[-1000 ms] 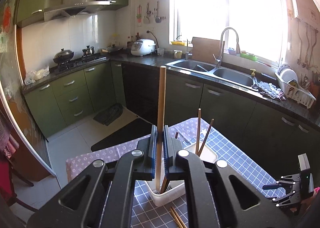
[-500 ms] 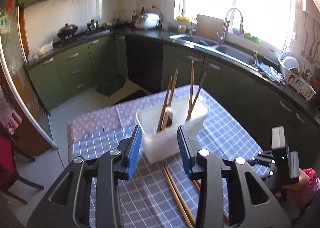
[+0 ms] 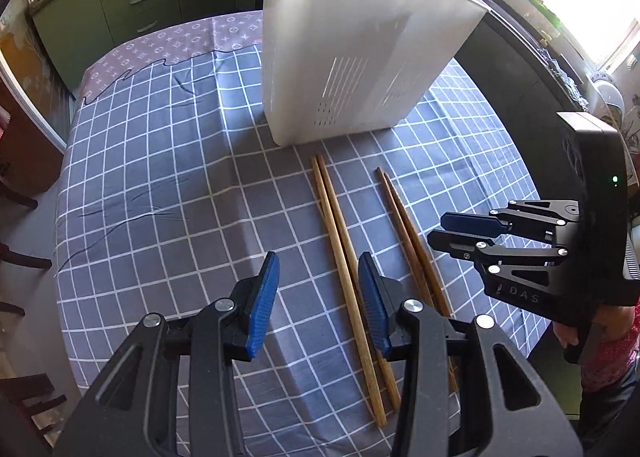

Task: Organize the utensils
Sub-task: 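Move the right gripper to the chopsticks and grasp the red-tipped chopstick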

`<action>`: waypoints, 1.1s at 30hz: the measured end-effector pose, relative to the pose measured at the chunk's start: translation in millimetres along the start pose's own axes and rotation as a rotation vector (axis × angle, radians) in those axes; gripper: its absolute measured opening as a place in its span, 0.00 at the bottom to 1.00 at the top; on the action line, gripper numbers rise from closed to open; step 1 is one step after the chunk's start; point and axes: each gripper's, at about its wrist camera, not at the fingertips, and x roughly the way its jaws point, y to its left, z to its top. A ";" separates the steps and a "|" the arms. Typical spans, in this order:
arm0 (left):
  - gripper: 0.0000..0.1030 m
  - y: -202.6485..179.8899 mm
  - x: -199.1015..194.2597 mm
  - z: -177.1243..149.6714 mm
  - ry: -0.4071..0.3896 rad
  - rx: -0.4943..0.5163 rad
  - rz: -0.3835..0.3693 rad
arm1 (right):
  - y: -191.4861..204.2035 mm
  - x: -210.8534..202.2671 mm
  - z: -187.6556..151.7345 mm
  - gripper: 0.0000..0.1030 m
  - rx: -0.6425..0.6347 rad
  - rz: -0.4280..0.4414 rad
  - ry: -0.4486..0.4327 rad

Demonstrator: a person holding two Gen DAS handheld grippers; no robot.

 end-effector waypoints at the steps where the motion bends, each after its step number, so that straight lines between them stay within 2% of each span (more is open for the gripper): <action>1: 0.38 0.0 1.5 0.4 0.006 -0.002 -0.001 | 3.4 1.8 1.3 0.21 -0.007 -0.002 0.004; 8: 0.38 1.1 7.4 -0.1 0.031 0.001 0.016 | 18.5 9.1 4.8 0.17 -0.042 -0.066 0.023; 16: 0.38 -1.8 17.5 -1.4 0.075 -0.024 -0.016 | 42.3 22.2 9.2 0.17 -0.118 -0.144 0.045; 18: 0.38 -1.0 19.5 -0.5 0.093 -0.039 -0.034 | 44.3 25.0 11.6 0.12 -0.135 -0.172 0.045; 25: 0.38 -0.4 38.0 9.5 0.147 -0.074 -0.051 | 4.1 13.5 6.5 0.09 -0.073 -0.209 0.032; 33: 0.38 -6.4 62.6 23.3 0.167 -0.071 0.013 | -7.4 7.2 1.3 0.10 -0.079 -0.186 0.008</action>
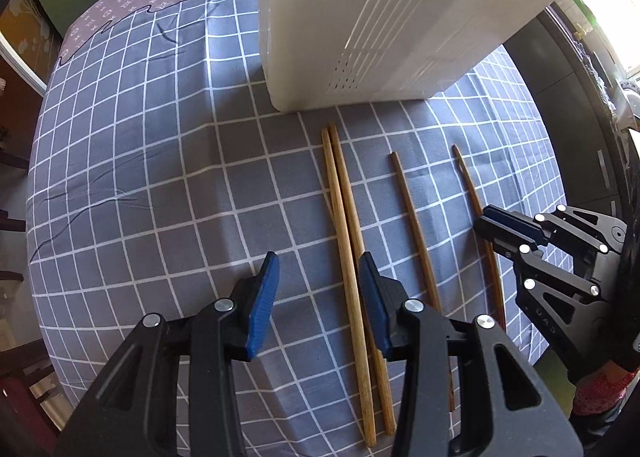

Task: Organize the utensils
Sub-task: 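Move the right gripper to the chopsticks and grasp the red-tipped chopstick, then grasp a wooden chopstick with the left gripper while the right lifts its chopstick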

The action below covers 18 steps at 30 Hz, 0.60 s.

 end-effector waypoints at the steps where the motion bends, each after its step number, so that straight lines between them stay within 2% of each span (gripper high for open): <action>1: 0.38 -2.1 2.4 1.5 0.005 0.007 0.010 | -2.1 -0.6 -1.1 0.10 0.002 0.007 -0.002; 7: 0.35 -19.8 12.4 9.5 0.006 0.054 0.090 | -25.1 -12.9 -14.7 0.10 0.001 0.028 -0.019; 9: 0.25 -24.1 13.5 10.0 0.011 0.065 0.098 | -30.0 -15.1 -16.9 0.09 0.001 0.034 -0.021; 13: 0.22 -40.0 16.8 7.8 0.008 0.105 0.134 | -29.4 -16.2 -16.5 0.10 -0.007 0.023 -0.016; 15: 0.13 -44.5 18.0 6.0 0.001 0.115 0.149 | -21.4 -10.8 -12.7 0.10 -0.014 0.018 -0.012; 18: 0.09 -42.9 18.3 5.1 0.004 0.106 0.130 | -24.5 -10.6 -10.2 0.09 -0.015 0.029 -0.002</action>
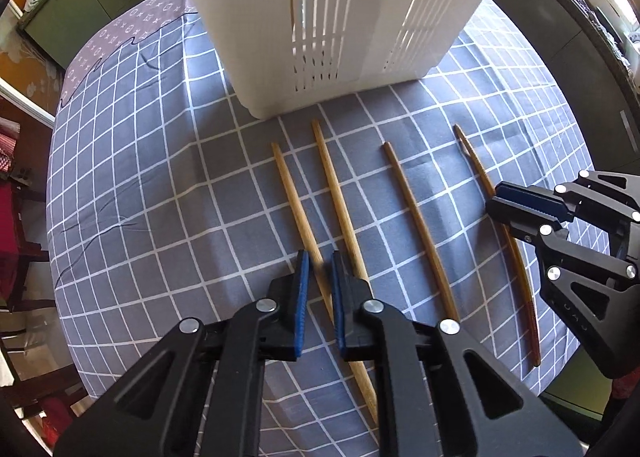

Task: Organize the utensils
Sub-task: 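Grasp a wooden chopstick with the left gripper while the right lifts its chopstick, then carry the right chopstick over the caddy and open the right gripper to drop it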

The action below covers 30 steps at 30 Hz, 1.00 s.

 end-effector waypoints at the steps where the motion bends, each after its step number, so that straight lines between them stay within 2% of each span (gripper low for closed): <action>1: 0.08 1.3 0.0 0.2 0.002 -0.003 -0.008 | 0.8 0.5 1.9 0.09 0.003 0.005 0.003; 5: 0.06 9.2 -0.6 0.8 0.008 -0.021 -0.042 | -9.9 -1.8 5.9 0.07 0.034 0.029 0.008; 10: 0.06 22.0 -16.4 -2.7 -0.038 -0.020 -0.060 | -11.9 -34.0 7.4 0.07 0.052 0.041 -0.080; 16: 0.06 33.7 -66.9 -16.2 -0.164 -0.005 -0.077 | -9.7 -106.9 -0.6 0.07 0.047 0.037 -0.267; 21: 0.06 45.2 -116.5 -38.7 -0.291 0.015 -0.095 | -1.1 -151.7 -17.1 0.07 0.050 0.043 -0.387; 26: 0.06 54.3 -151.4 -55.7 -0.391 0.035 -0.073 | 1.5 -168.3 -36.7 0.07 0.046 0.046 -0.435; 30: 0.06 53.4 -163.6 -64.6 -0.429 0.050 -0.069 | 4.1 -174.7 -46.0 0.07 0.044 0.043 -0.443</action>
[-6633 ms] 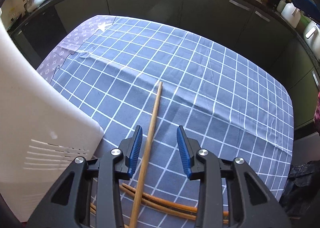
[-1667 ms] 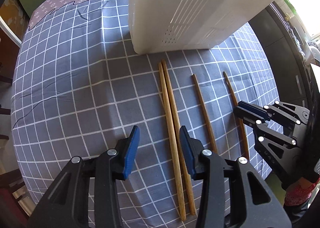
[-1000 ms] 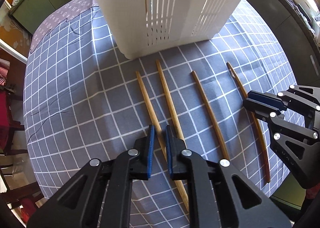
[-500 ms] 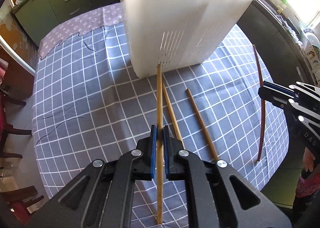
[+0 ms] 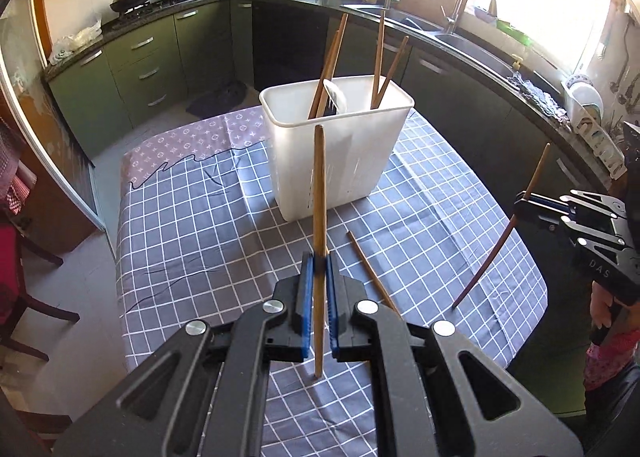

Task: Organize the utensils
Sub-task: 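Carry the right chopstick over the caddy and open the right gripper to drop it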

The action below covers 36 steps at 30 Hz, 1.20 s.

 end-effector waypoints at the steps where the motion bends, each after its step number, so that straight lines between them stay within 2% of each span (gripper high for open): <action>1: 0.06 -0.9 -2.2 -1.0 -0.006 0.005 -0.001 | 2.5 -2.2 -3.4 0.07 -0.001 0.002 0.000; 11: 0.06 -11.6 -9.9 -8.9 -0.026 0.051 0.006 | 4.4 0.9 -1.6 0.07 0.003 0.014 -0.007; 17: 0.06 -12.0 -11.7 -11.8 -0.035 0.059 0.002 | 6.6 -6.3 18.6 0.07 0.004 0.031 -0.038; 22: 0.06 -11.2 -13.4 -13.8 -0.040 0.067 -0.005 | 9.7 -26.3 55.6 0.07 0.003 0.050 -0.104; 29: 0.06 -9.0 -14.1 -16.7 -0.048 0.072 -0.014 | 0.2 -61.0 133.1 0.07 0.061 0.107 -0.255; 33: 0.06 -9.0 -14.6 -17.0 -0.050 0.077 -0.022 | -6.2 -66.5 173.6 0.07 0.094 0.077 -0.342; 36: 0.06 -9.7 -14.7 -17.7 -0.053 0.083 -0.023 | -7.7 -49.7 194.0 0.07 0.102 0.041 -0.344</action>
